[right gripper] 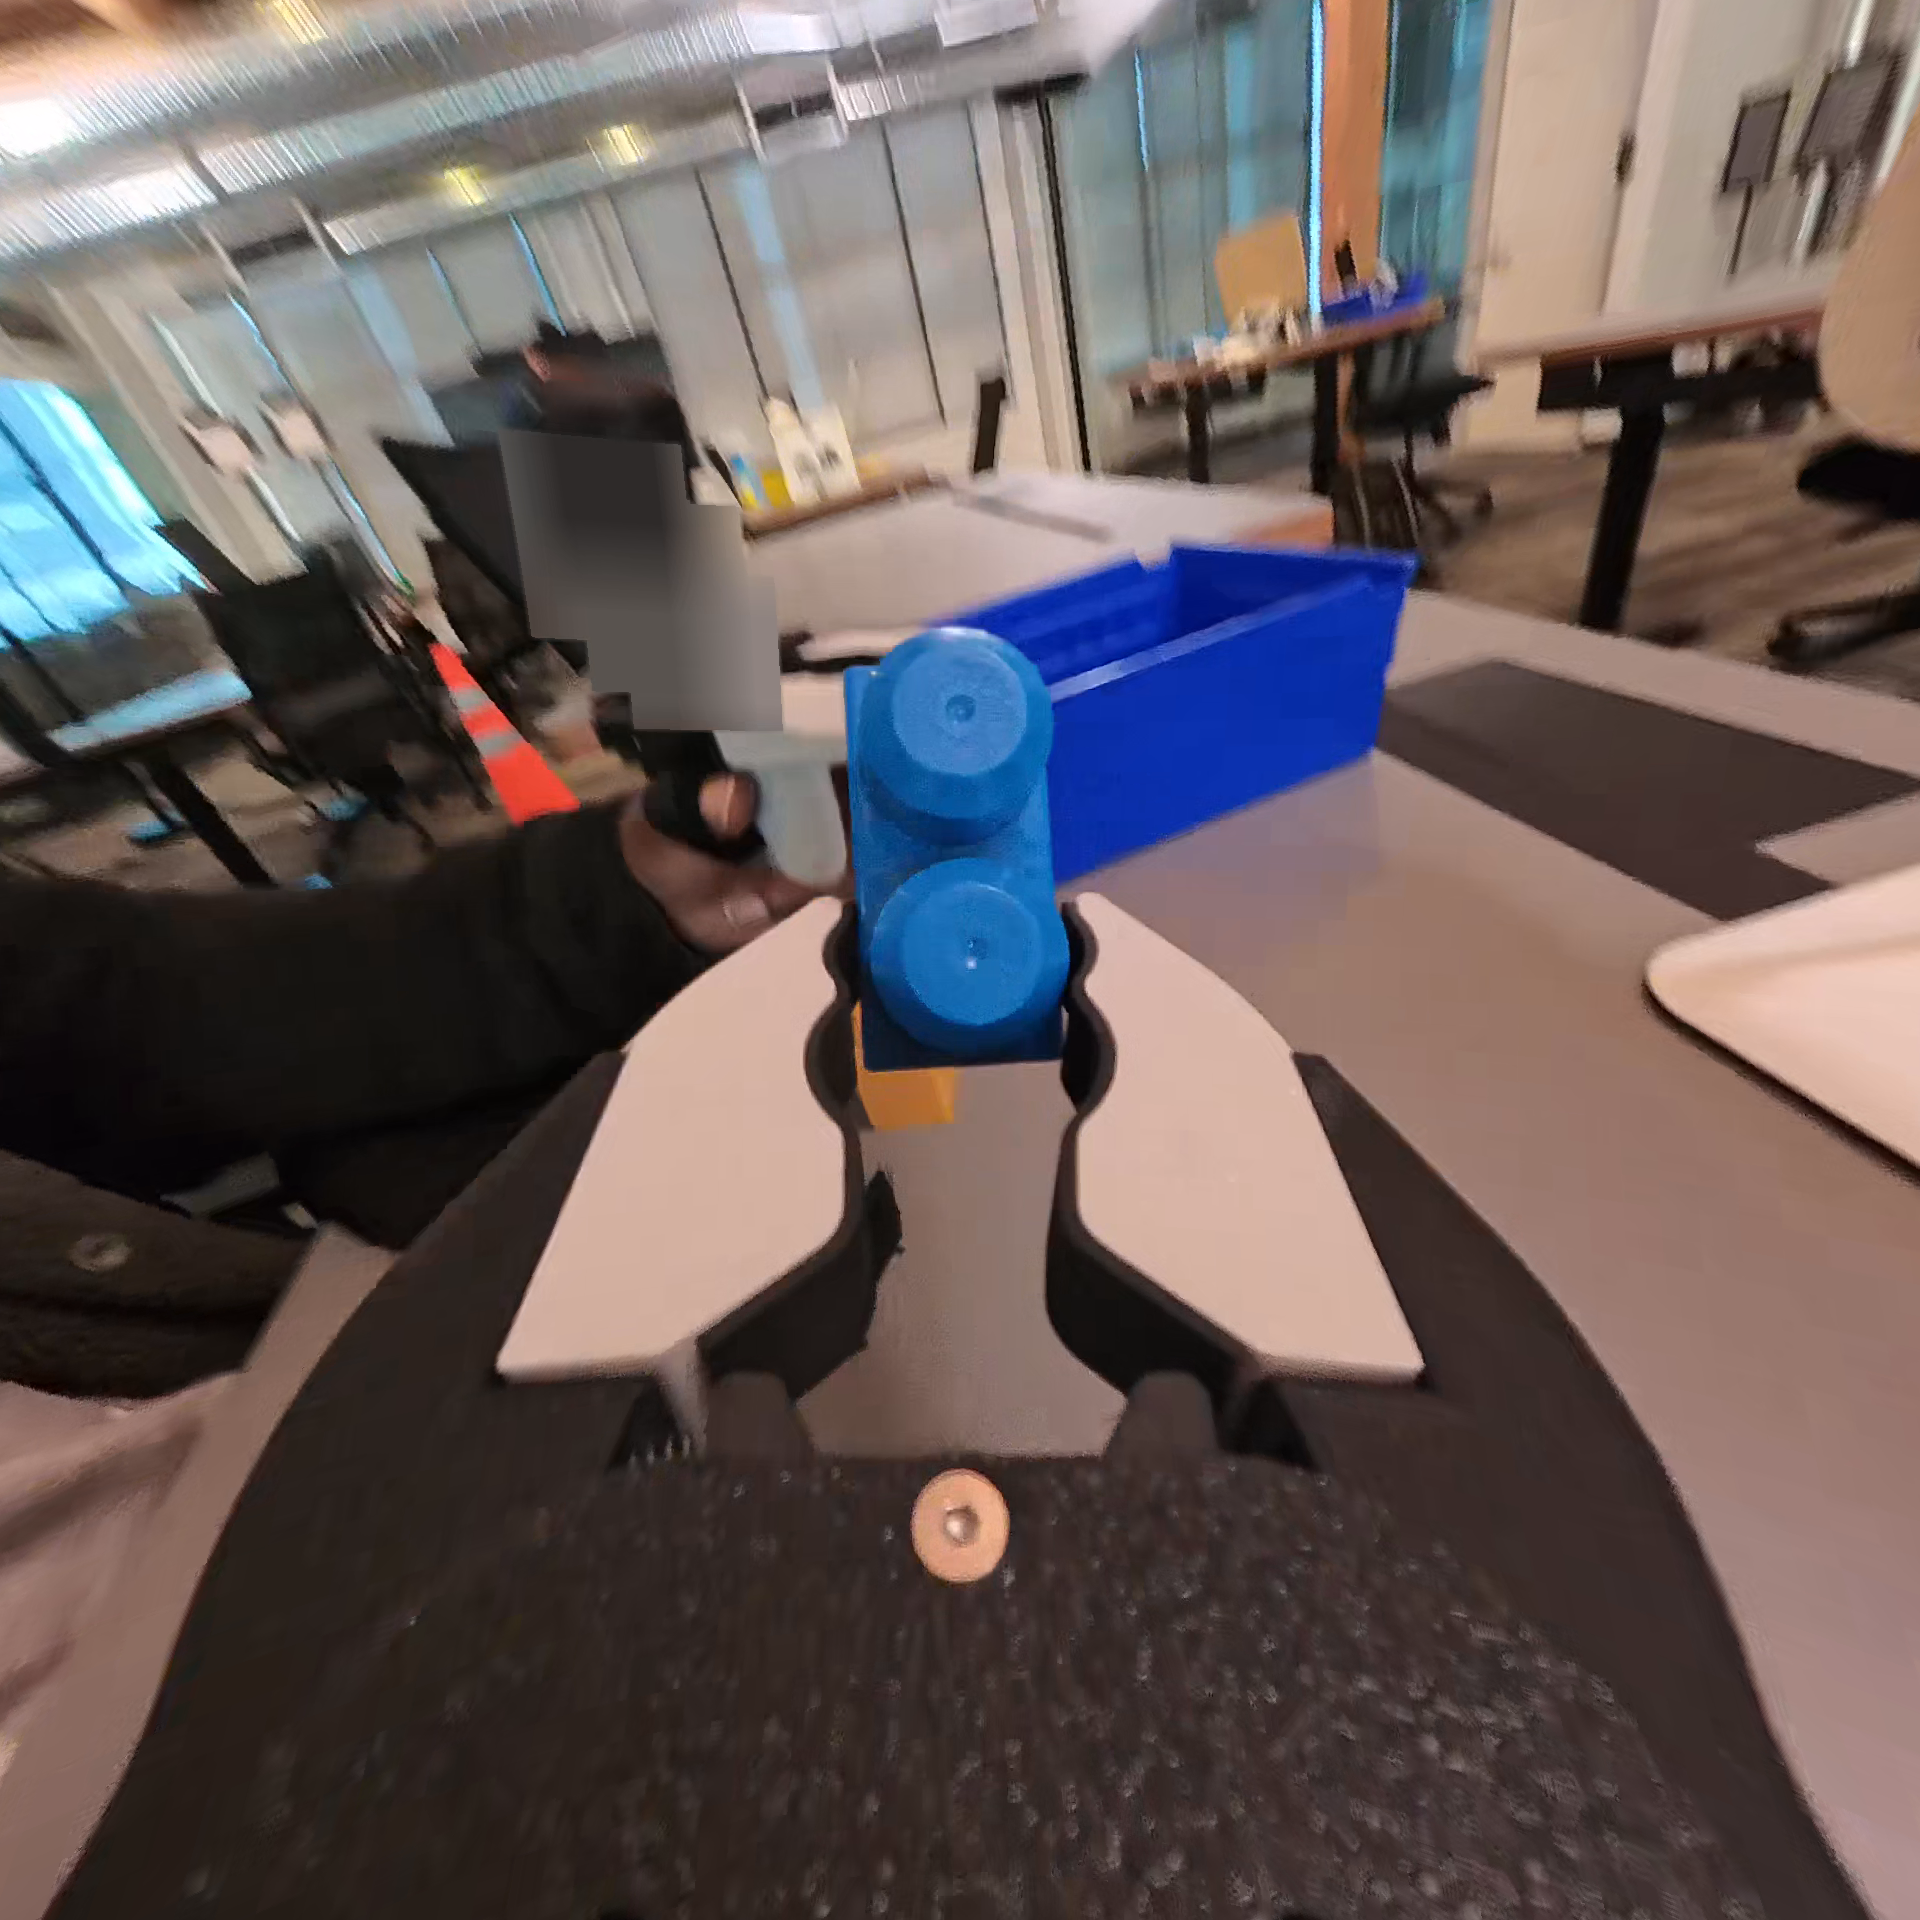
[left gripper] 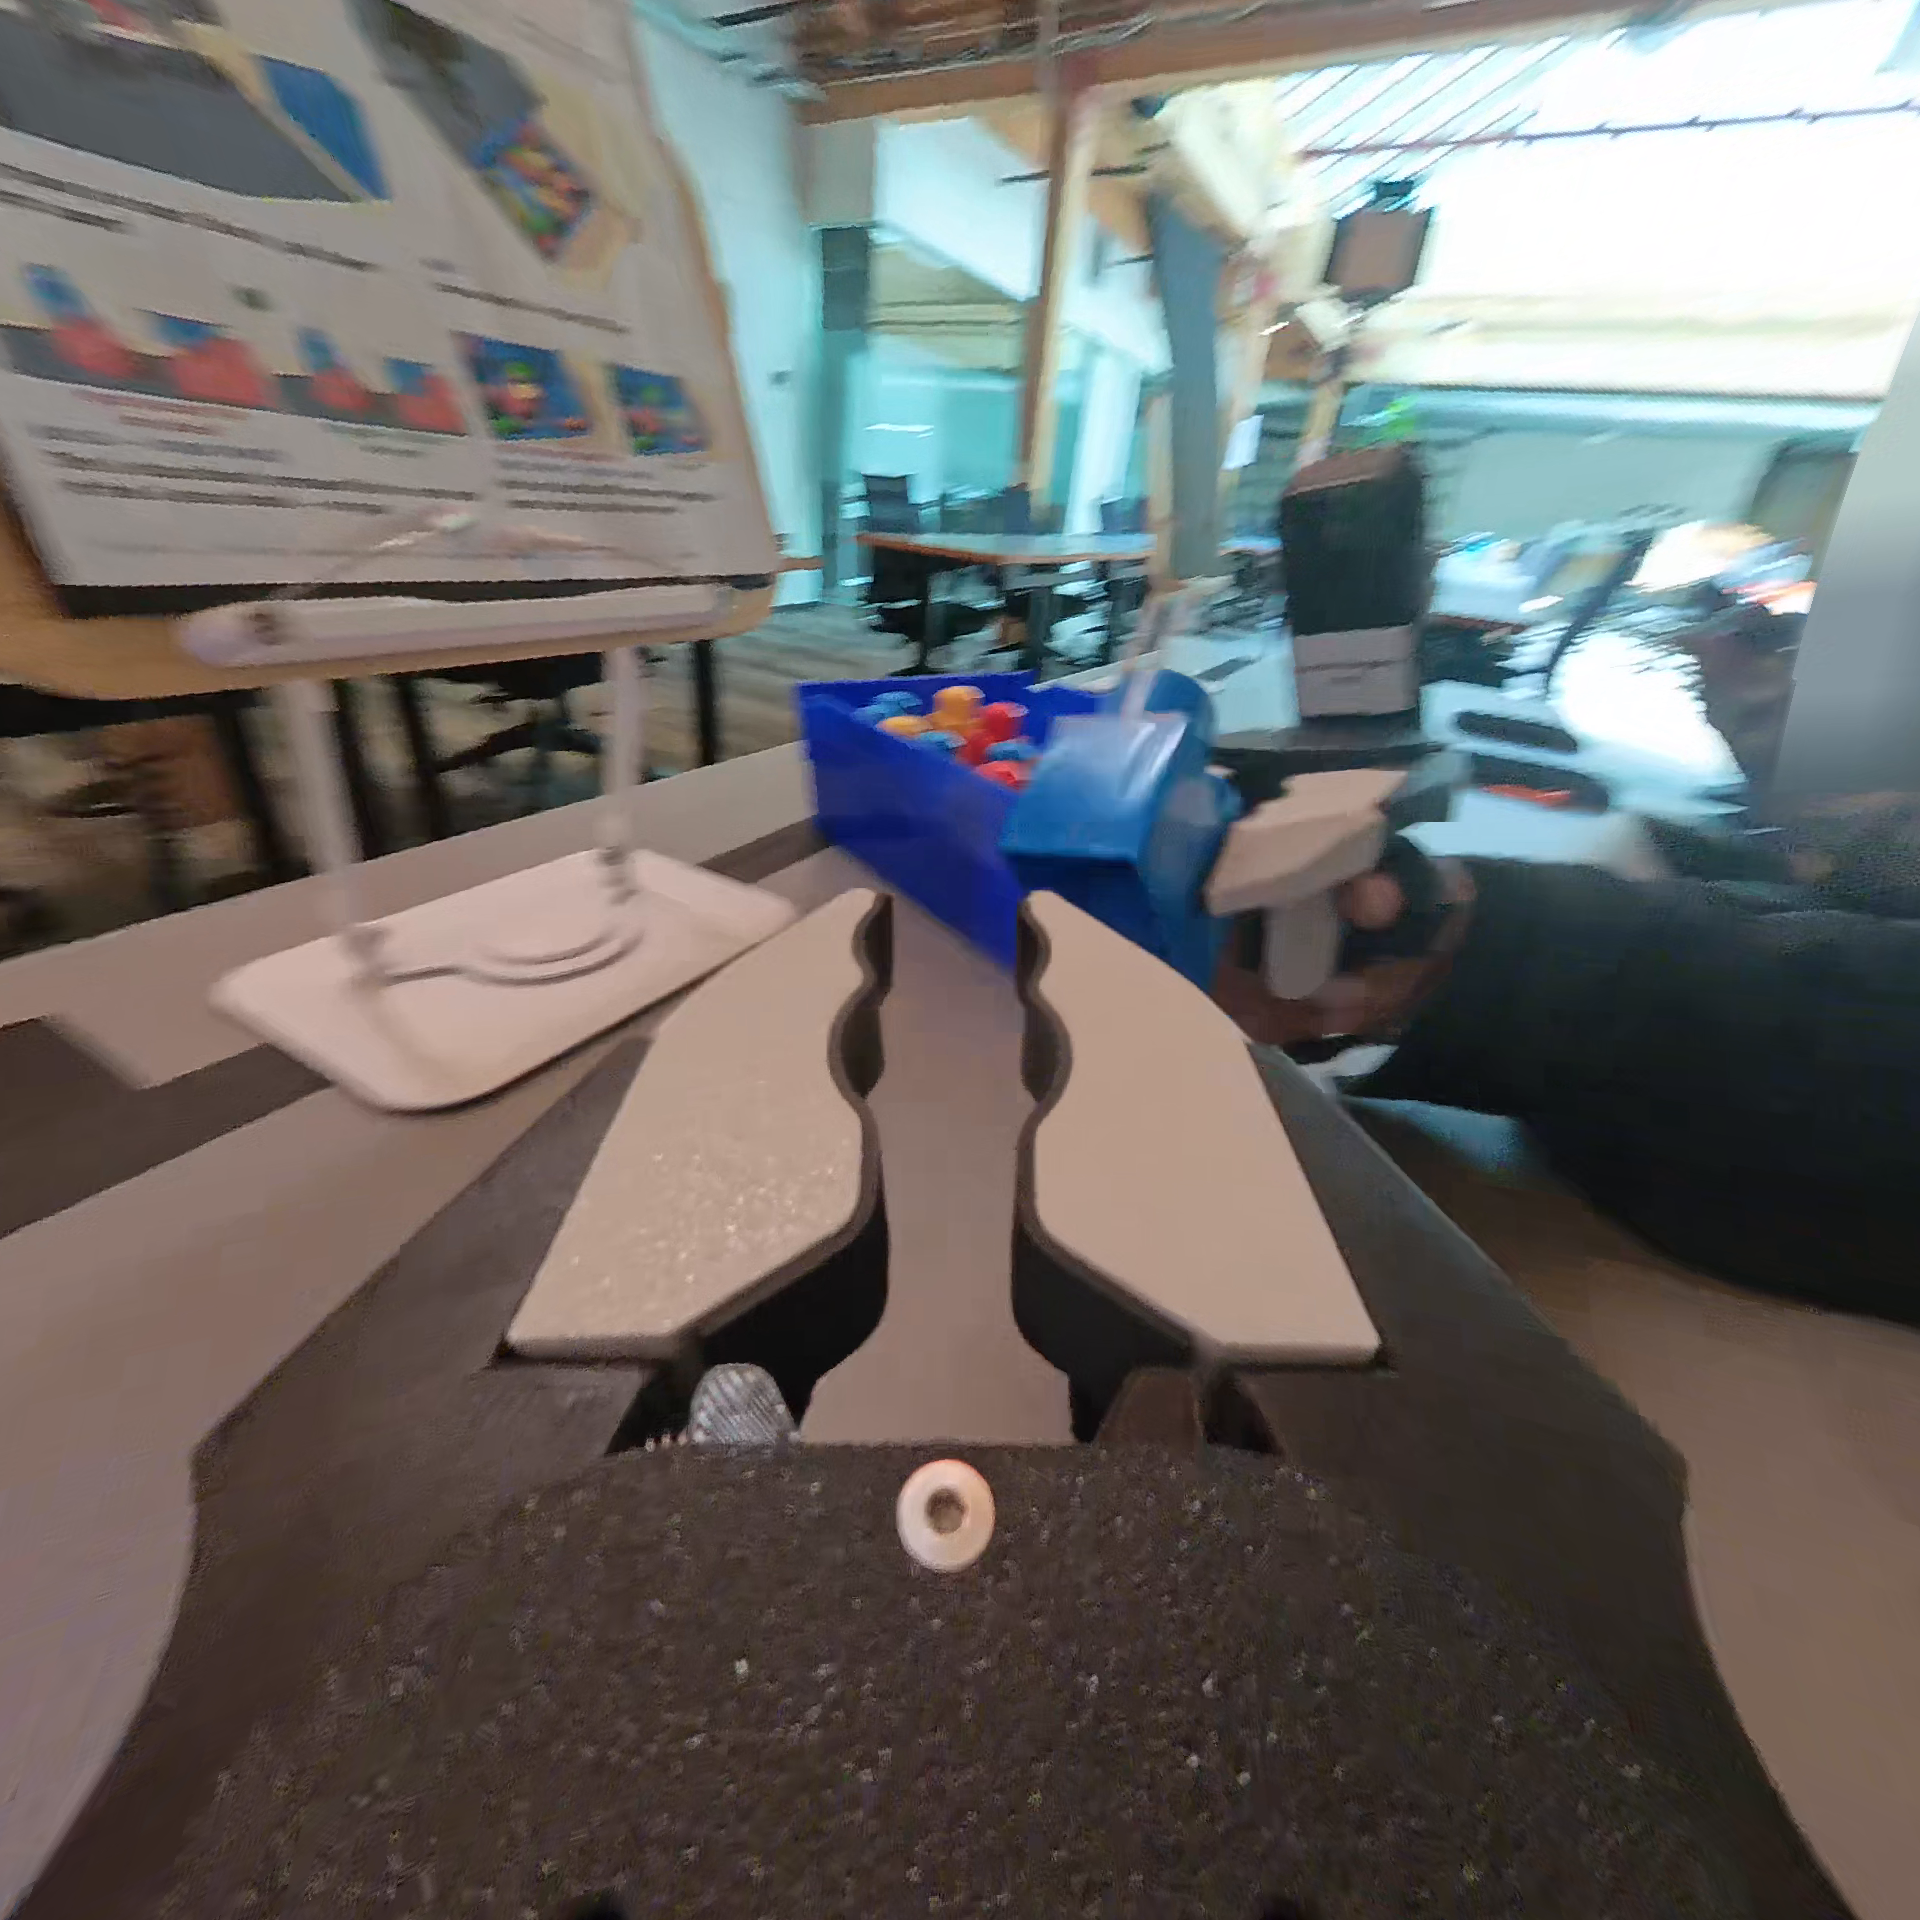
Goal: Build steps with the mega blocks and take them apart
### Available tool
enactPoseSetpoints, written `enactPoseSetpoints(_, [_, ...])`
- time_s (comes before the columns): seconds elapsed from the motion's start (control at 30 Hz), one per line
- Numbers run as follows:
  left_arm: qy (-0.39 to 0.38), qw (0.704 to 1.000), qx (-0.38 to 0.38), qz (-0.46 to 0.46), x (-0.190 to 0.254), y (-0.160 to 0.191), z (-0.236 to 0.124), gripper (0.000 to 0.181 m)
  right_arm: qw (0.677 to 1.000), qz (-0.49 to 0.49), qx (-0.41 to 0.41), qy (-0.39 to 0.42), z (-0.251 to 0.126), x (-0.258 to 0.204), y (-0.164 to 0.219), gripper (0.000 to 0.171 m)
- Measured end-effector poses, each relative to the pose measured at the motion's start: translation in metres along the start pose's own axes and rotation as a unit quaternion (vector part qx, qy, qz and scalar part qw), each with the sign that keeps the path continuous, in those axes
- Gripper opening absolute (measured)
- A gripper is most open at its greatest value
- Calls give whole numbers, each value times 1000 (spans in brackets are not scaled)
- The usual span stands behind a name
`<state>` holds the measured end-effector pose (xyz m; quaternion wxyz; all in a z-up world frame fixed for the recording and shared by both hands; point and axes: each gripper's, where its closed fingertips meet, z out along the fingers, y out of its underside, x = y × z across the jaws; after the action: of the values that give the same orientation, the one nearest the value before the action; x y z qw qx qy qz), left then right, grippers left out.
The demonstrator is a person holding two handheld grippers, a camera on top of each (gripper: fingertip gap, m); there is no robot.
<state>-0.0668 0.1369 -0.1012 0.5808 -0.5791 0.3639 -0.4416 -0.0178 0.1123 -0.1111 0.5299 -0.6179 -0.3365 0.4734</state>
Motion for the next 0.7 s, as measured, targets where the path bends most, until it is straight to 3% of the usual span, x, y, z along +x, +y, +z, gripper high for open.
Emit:
enactPoseSetpoints(0.13, [98,993,28,-59,35,-9,8,43,996,9,72,-49,-7,-20,-26,36])
enactPoseSetpoints(0.3, [152,982,60,-91,64,-20,16,57,994,5,79,-79,5,-40,-26,36])
enactPoseSetpoints(0.4, [169,976,83,-105,72,-27,16,55,994,-3,69,-83,15,-48,-20,36])
enactPoseSetpoints(0.53, [162,979,91,-89,71,-28,13,38,994,-4,70,-80,24,-52,-16,36])
enactPoseSetpoints(0.7, [163,979,84,-84,70,-27,12,38,995,1,65,-75,26,-51,-15,36])
